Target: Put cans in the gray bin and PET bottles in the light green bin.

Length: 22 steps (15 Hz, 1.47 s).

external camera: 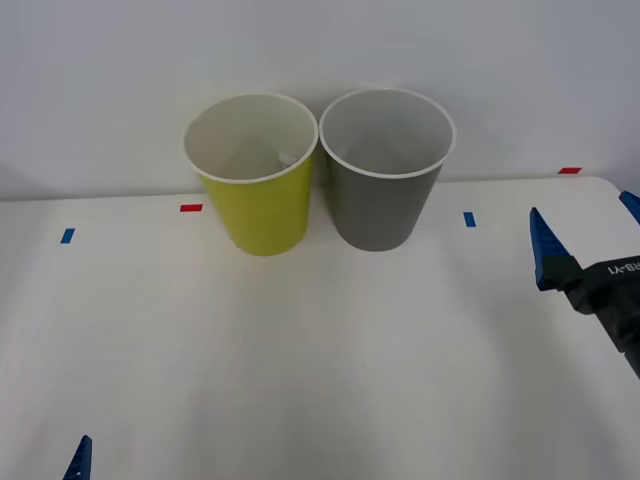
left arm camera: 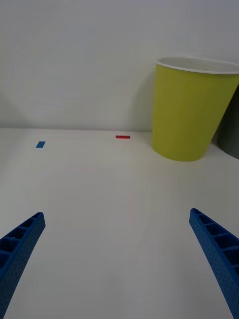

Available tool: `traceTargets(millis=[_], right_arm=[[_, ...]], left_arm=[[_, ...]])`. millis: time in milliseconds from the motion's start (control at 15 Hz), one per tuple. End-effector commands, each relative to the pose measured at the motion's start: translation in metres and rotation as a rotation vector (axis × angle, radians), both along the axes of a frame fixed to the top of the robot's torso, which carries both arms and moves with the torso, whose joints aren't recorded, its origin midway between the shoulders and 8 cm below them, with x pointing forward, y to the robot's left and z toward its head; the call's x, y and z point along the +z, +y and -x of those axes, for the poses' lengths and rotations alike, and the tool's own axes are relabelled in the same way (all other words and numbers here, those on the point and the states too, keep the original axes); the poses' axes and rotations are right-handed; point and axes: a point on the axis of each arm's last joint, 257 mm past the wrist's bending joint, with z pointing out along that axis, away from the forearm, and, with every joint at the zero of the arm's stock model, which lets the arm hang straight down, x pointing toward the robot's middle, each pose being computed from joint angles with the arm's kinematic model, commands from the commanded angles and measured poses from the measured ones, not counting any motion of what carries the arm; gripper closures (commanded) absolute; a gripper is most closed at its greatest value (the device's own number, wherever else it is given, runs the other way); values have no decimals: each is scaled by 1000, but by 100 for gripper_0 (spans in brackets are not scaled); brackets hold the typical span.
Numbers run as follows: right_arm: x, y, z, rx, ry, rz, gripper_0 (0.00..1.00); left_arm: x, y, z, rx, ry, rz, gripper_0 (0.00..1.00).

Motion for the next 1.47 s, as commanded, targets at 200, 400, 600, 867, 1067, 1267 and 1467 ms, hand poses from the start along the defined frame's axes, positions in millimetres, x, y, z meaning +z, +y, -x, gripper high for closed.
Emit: traceTargets(millis=[200,400,600,867,1067,1267,1467], right_arm=[[-27,2,30,-20,4,27,5],[-41,3,51,-10,10,23,6],[-58,2,72,-12,37,36,5],[-89,-7,92,-5,18,35,6],[-103,-5,108,11,22,1,5],[-106,4,128,34,27,-78,5],[-109,5,139,38,35,-76,5]], left_arm=[[0,0,0,0,0,0,0],[0,0,0,0,0,0,0],[0,0,0,0,0,0,0],[0,0,0,0,0,0,0],[0,0,0,0,0,0,0],[0,0,0,0,0,0,0],[0,0,0,0,0,0,0]])
